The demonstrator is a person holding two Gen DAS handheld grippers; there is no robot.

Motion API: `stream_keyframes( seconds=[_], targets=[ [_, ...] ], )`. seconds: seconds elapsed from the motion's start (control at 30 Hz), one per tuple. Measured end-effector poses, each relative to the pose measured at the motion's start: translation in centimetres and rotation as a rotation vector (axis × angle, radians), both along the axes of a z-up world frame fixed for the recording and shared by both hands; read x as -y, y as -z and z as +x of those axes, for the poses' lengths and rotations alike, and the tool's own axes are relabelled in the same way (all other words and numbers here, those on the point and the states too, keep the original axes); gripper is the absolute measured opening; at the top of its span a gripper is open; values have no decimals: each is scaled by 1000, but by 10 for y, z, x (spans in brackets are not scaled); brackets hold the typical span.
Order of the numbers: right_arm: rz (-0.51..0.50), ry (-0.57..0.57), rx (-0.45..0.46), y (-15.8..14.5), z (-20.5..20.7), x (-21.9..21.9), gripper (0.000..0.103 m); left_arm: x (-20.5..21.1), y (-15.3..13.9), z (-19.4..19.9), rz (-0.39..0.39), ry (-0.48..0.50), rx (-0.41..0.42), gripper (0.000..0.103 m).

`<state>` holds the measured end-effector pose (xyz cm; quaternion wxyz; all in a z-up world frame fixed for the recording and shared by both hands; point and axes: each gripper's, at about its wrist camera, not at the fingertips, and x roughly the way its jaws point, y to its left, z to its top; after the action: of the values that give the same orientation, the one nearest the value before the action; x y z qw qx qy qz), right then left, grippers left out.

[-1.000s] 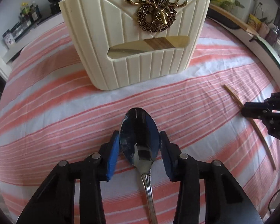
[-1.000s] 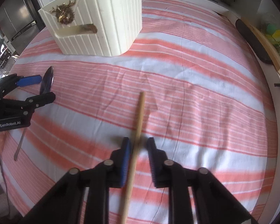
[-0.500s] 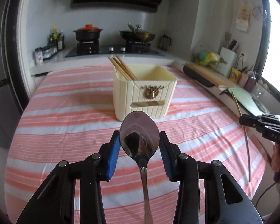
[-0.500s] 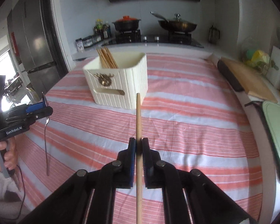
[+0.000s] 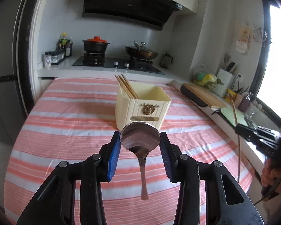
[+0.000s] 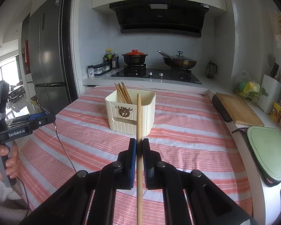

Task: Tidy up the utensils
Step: 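Carry the spoon and chopstick to the cream box and open both tools inside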

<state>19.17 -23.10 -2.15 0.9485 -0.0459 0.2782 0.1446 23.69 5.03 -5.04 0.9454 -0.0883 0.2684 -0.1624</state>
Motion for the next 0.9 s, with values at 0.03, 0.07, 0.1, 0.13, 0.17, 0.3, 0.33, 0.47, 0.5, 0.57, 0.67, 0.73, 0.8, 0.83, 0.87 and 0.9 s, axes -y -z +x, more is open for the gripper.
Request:
stream_keyframes(
  seconds=[0.03,0.07,0.1,0.13,0.17,0.3,0.33,0.47,0.5,0.57,0.67,0.73,0.8,0.83,0.87,0.9],
  targets=[
    [-5,-2,-9,2,4,-1,7,-2,-1,3,-9,4,-10,42],
    [-5,-11,-22,5,9,-2,7,-5,-4,8,-18,9,-21,42],
    [1,-21,-31,6,13,-4,7,-8,-10,13,-27,12,-29,42],
    [9,-36,-36,5,18,-5,7,-11,-15,17,-33,15,-31,42],
    [11,-55,-29,1,25,-7,7,-16,-25,23,-43,15,-30,42],
    [-11,-119,52,-29,57,-24,7,-29,-76,50,-90,21,9,42],
    [-6,-134,78,-40,67,-29,7,-31,-89,57,-102,21,24,42],
    [58,-197,175,-86,120,-49,7,-30,-148,94,-121,5,110,42],
    [84,-214,190,-96,135,-55,7,-26,-159,104,-114,-6,135,42],
    [134,-224,221,-113,165,-63,7,-18,-175,126,-93,-27,169,42],
    [195,-230,268,-124,202,-73,7,-4,-179,164,-66,-57,181,42],
    [216,-232,294,-121,221,-79,7,4,-171,187,-42,-72,170,42],
    [231,-230,295,-111,239,-80,7,12,-157,209,-14,-83,147,42],
    [233,-229,287,-104,246,-80,7,14,-149,218,-8,-86,130,42],
    [232,-230,276,-94,255,-81,7,15,-140,228,-6,-86,108,42],
    [227,-230,268,-87,261,-80,7,16,-129,236,-6,-84,83,42]
  ],
)
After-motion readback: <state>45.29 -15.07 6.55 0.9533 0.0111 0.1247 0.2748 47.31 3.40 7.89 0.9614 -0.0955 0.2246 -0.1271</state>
